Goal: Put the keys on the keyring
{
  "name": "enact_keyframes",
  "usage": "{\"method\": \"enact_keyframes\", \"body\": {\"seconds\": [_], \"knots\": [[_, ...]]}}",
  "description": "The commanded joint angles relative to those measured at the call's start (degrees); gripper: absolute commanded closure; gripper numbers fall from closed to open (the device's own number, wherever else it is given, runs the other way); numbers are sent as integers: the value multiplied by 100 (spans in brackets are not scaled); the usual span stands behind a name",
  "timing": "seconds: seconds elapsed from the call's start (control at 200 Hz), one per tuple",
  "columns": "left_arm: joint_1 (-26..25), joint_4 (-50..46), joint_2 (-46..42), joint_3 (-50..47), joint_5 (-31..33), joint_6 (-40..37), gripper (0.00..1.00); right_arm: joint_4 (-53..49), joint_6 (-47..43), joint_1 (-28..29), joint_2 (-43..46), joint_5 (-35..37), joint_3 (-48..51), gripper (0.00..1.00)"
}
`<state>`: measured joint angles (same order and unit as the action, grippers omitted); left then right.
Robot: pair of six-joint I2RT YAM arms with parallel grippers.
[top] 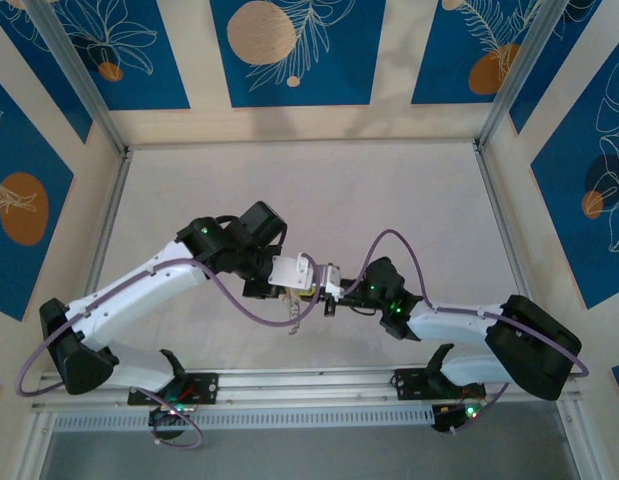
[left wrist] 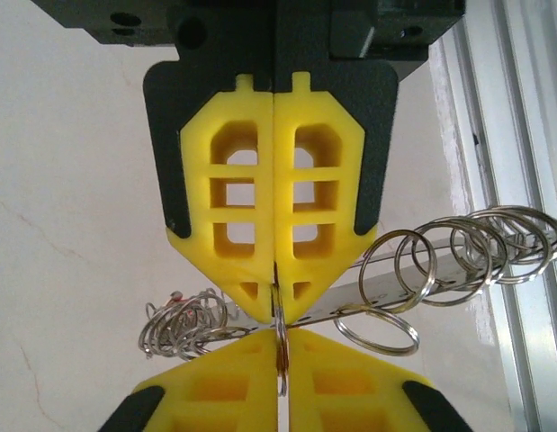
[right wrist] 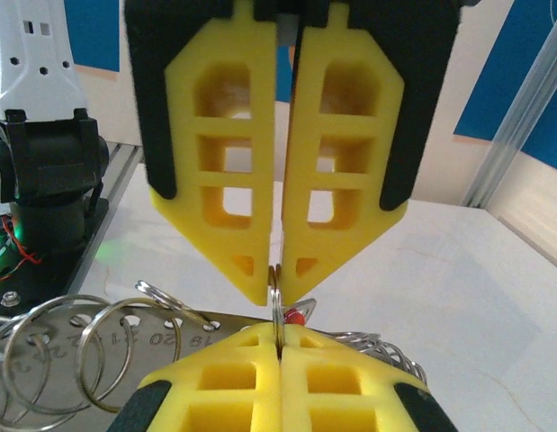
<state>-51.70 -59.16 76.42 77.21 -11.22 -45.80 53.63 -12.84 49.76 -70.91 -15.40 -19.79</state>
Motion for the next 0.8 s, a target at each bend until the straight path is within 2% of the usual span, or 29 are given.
{"method": "enact_keyframes", "body": {"seconds": [0.0,0.175,0.275,0.355,0.445,0.525,0.63,0.79], "knots": [[34,360,-338,-251,-444,189,83,708,188,-89,221,-95,113,100],[47,763,-674,-602,-373,367,75,902,369,-243,297,-166,234,100],[69,942,-759,-723,-311,418,74,1009,400,-271,312,-251,299,100],[78,1100,-786,-778,-181,401,75,1053,429,-279,344,-304,320,100],[80,1322,-932,-797,26,381,81,1043,384,-283,394,-337,353,100],[81,1701,-1185,-1013,42,306,81,1097,365,-296,418,-399,371,100],[83,1908,-1291,-1165,-147,171,78,1086,361,-300,491,-460,396,100],[85,1757,-966,-1031,-654,-2,78,1257,453,-348,496,-410,441,100]]}}
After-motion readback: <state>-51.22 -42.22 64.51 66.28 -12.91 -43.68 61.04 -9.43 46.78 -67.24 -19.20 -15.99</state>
